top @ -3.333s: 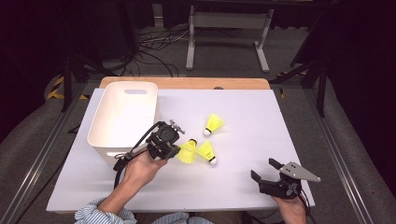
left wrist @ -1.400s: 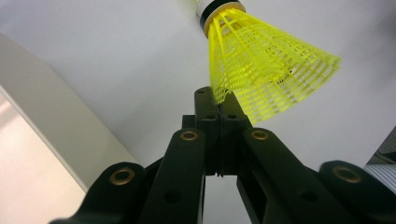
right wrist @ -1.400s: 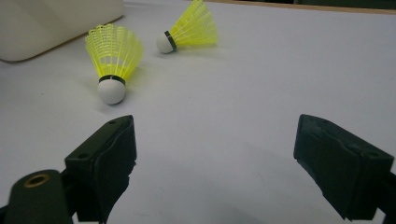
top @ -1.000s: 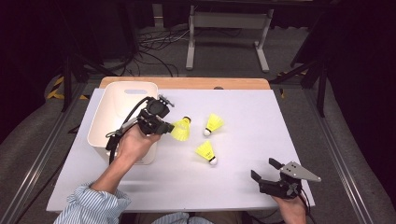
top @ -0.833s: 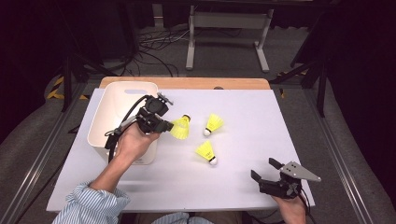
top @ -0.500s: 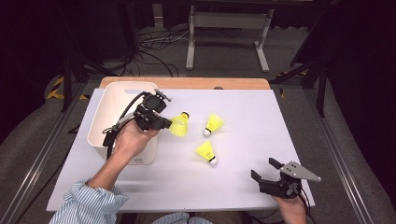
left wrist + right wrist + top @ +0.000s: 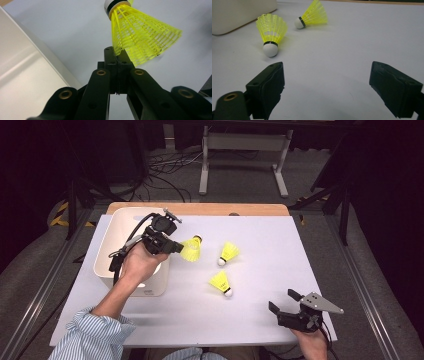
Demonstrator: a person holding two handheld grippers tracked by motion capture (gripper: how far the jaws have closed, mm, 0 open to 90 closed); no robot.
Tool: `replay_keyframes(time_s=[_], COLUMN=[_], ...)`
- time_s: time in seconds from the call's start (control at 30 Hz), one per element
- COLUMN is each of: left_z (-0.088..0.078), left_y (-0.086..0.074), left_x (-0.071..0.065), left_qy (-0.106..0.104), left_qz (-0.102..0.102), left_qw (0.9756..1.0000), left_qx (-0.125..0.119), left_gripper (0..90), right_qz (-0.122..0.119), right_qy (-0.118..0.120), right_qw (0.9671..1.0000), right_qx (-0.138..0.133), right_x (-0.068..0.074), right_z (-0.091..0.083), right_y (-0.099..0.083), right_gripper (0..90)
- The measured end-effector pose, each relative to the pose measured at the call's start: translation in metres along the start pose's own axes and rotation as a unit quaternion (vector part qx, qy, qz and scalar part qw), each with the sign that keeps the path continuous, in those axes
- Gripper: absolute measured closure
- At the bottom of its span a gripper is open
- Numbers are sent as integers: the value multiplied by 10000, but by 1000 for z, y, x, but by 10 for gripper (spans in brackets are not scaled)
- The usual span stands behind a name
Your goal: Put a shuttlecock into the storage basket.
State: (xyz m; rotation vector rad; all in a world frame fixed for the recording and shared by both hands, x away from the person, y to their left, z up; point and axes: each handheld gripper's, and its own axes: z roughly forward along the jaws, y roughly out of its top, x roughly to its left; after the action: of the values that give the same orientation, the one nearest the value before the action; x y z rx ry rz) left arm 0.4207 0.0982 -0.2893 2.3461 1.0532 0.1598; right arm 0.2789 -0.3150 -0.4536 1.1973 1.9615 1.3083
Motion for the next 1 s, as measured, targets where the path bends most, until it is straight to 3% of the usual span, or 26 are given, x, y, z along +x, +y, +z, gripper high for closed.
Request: replay_keyframes(time_s=[0.1, 0.3, 1.0], left_z=[-4, -3, -17], left_y=[0, -1, -4], left_x=[-1, 0, 14], left_qy=[91, 75, 135], left_qz=[-23, 44, -173], left_qw=[10000, 10000, 9997], left_qx=[9, 28, -79], left_gripper=[900, 900, 900], right_qz=[10, 37, 27], right_qy=[20, 14, -6], right_qw=[10000, 10000, 10000], right_qx=[-7, -23, -32], right_x=[1, -1, -1], right_z=[-1, -1, -1], right_y=[0, 0, 0], right_gripper=[133, 132, 132])
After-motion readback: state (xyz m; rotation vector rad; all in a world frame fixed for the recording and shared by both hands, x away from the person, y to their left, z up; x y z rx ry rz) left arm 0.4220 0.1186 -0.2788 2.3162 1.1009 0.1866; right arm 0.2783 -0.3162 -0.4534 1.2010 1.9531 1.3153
